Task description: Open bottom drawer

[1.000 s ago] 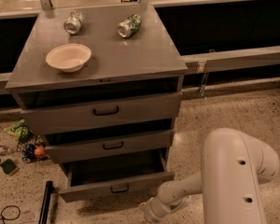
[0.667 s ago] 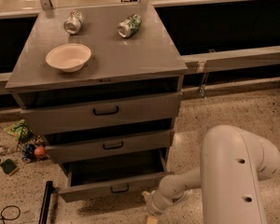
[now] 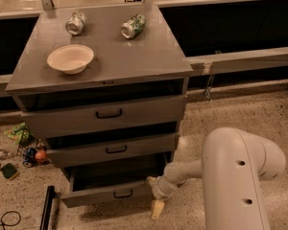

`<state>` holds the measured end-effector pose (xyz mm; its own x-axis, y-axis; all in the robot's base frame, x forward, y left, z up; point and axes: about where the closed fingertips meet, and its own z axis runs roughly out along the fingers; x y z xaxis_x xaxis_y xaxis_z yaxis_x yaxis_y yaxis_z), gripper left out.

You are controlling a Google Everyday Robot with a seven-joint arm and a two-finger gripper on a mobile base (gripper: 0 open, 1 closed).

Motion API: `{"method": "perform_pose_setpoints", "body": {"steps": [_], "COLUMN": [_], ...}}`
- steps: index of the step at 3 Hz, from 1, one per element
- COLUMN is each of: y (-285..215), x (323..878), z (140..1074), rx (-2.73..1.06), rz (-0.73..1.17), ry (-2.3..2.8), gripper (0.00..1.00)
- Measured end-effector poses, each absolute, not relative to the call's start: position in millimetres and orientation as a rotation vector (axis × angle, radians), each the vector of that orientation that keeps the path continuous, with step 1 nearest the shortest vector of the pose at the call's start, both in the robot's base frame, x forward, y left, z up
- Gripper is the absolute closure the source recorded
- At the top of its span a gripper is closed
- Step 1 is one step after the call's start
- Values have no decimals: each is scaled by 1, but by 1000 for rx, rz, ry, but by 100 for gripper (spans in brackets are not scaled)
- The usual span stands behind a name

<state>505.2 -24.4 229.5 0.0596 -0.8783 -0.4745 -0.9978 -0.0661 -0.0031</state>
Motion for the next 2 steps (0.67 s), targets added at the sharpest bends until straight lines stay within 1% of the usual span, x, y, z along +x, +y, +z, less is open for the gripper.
{"method": "perform_pose_setpoints", "body": {"steps": [1, 2], "y": [-27, -39], "x": [512, 535], "z": [230, 233], "rx": [-2007, -1983], "rz": [483, 403], "ry": [1881, 1870], "gripper": [3, 25]}}
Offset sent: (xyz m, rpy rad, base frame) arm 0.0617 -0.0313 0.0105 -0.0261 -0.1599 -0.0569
